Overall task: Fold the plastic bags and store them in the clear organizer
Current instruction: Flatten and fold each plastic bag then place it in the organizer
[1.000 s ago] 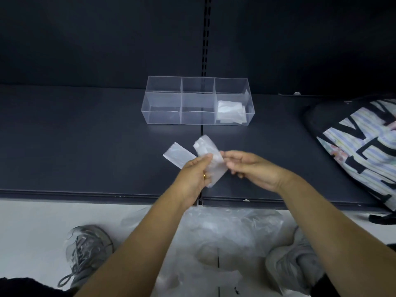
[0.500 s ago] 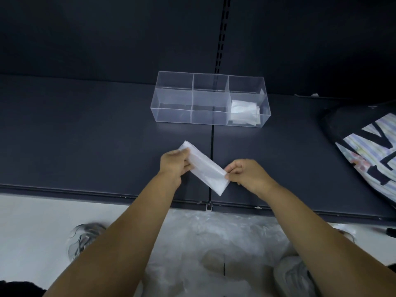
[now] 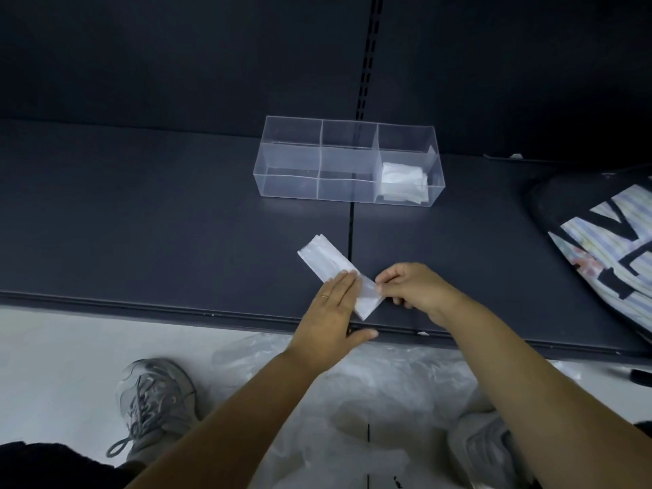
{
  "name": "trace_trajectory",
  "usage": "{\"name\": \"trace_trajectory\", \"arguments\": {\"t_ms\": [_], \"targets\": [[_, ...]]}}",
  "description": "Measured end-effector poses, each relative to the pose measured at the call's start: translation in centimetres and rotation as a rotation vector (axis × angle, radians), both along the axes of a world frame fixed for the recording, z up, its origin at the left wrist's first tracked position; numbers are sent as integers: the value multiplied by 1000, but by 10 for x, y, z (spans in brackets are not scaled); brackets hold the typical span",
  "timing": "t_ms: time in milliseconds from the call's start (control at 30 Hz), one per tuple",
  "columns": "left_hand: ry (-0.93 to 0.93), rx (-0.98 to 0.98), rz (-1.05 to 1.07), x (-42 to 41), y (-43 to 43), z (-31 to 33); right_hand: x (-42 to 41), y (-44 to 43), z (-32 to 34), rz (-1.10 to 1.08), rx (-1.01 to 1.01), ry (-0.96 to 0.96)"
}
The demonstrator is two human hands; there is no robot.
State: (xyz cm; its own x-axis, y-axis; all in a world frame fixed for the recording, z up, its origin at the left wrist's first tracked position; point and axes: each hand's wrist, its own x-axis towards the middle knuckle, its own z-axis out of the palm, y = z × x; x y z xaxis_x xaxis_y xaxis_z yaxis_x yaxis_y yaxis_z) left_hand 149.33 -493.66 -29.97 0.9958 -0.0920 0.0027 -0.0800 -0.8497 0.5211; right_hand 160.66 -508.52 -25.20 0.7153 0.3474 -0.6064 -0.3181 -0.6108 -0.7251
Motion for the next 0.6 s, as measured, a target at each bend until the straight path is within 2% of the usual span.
{"name": "trace_trajectory", "arguments": {"t_ms": [133,267,400,500,600], "targets": [[-86,-127,47,0,0,8,-8,-12,11,-62,95,150],[-33,-265,111,-1,3,22,-6,-23,22,57,92,-42],[120,-435,219,11,12,25,-8,-10,15,218,173,-26],[199,-573,308,20,17,27,-8,7,4,128,164,-92],[226,-616,367,30,23,29,-6,19,-6,-22,155,-139]]}}
